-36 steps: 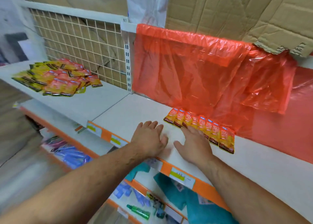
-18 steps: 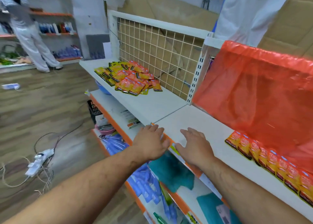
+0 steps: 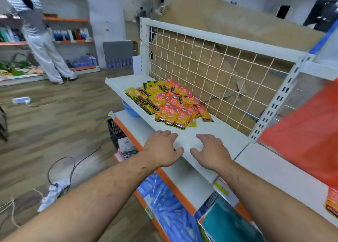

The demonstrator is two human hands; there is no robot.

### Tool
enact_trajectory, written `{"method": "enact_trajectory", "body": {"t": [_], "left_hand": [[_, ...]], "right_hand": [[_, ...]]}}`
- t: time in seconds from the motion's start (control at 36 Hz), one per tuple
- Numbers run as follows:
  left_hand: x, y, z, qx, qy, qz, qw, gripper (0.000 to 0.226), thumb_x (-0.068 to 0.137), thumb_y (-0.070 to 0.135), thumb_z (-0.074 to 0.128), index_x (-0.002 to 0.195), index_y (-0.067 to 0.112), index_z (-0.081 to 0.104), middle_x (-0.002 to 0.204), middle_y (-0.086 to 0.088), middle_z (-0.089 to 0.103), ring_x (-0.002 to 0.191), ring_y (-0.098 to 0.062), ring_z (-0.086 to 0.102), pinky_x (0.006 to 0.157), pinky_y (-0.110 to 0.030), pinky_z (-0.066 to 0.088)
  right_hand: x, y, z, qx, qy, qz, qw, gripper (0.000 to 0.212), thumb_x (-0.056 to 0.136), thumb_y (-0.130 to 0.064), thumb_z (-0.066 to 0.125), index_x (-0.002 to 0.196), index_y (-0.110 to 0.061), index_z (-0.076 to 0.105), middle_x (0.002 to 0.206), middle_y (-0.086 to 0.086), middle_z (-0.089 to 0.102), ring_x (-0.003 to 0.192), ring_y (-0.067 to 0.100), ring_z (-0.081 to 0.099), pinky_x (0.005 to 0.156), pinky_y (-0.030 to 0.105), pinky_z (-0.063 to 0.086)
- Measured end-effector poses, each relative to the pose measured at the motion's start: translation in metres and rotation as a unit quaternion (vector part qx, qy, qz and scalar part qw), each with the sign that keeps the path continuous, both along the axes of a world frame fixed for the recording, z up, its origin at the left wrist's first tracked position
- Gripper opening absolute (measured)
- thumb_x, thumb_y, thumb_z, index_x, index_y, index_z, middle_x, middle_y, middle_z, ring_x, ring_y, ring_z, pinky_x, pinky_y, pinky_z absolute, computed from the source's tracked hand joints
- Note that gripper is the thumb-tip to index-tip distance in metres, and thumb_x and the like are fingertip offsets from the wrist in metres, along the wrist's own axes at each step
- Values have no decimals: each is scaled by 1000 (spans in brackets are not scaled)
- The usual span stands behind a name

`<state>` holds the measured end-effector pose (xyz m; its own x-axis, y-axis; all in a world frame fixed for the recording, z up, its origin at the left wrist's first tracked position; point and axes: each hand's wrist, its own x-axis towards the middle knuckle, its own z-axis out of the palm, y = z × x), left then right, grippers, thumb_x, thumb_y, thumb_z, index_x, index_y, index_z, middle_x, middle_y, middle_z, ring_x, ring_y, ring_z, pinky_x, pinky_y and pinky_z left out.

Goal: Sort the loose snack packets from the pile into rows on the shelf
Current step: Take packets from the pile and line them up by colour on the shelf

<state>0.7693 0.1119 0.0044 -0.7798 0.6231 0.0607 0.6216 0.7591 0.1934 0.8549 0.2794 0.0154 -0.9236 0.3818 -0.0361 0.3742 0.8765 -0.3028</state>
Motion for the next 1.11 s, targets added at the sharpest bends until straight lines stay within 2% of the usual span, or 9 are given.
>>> {"method": "enact_trajectory", "body": {"t": [0.19,0.31,0.39,0.44,0.56,0.67,0.86,1.0,1.11], "left_hand": [[-59,15,-13,1,-13,2,1000,65,90,60,39,145,26,42,149,-2,44,134,-26,39,111,-40,32],[-92,30,-20,12,-30,4,999,57,93,54,44,140,21,45,140,-4,51,128,-27,44,105,-37,39],[-118,42,-22,29,-62,28,997,52,94,47,48,137,18,48,134,-5,53,125,-26,45,98,-36,44],[-134,52,-23,41,-74,48,995,47,93,43,50,132,17,51,127,-6,55,121,-26,49,92,-35,47],[-160,69,-27,48,-89,85,991,40,90,43,54,117,13,52,114,-10,54,110,-29,52,84,-37,47],[-174,79,-34,49,-80,123,988,48,91,46,56,122,10,47,121,-11,50,112,-27,49,87,-35,44],[-187,87,-39,27,-77,149,986,62,86,50,65,127,8,42,130,-14,45,120,-31,47,91,-39,45],[-190,91,-36,57,-119,159,979,57,86,39,70,123,8,40,117,-12,62,107,-32,61,79,-37,48],[-189,91,-34,68,-132,152,977,51,87,33,69,120,7,40,110,-13,65,102,-33,63,74,-36,47]], "right_hand": [[-67,9,-6,-1,-7,2,1000,63,89,-52,56,146,-28,43,150,1,42,137,25,38,107,39,40],[-107,20,-15,-18,-5,-4,1000,55,90,-50,57,138,-25,51,141,5,48,128,26,45,98,38,45],[-140,30,-22,-49,-2,-15,999,48,90,-50,56,124,-16,56,127,7,55,111,27,57,85,37,50],[-160,37,-27,-74,0,-25,997,53,88,-53,57,124,-14,54,121,8,59,105,28,59,79,36,50],[-189,48,-36,-119,9,-56,991,69,86,-56,62,135,-12,43,127,9,58,115,32,58,83,35,47],[-204,53,-44,-128,11,-93,987,75,80,-61,68,128,-10,40,124,11,58,113,33,59,79,35,45],[-216,55,-53,-107,0,-111,988,77,78,-56,73,128,-12,33,122,10,59,110,33,60,78,35,44],[-215,54,-51,-117,2,-122,986,83,79,-53,73,135,-12,28,124,7,61,112,31,61,81,35,46],[-213,51,-48,-109,-15,-140,984,81,79,-56,72,132,-8,35,122,8,63,112,31,62,80,34,47]]}}
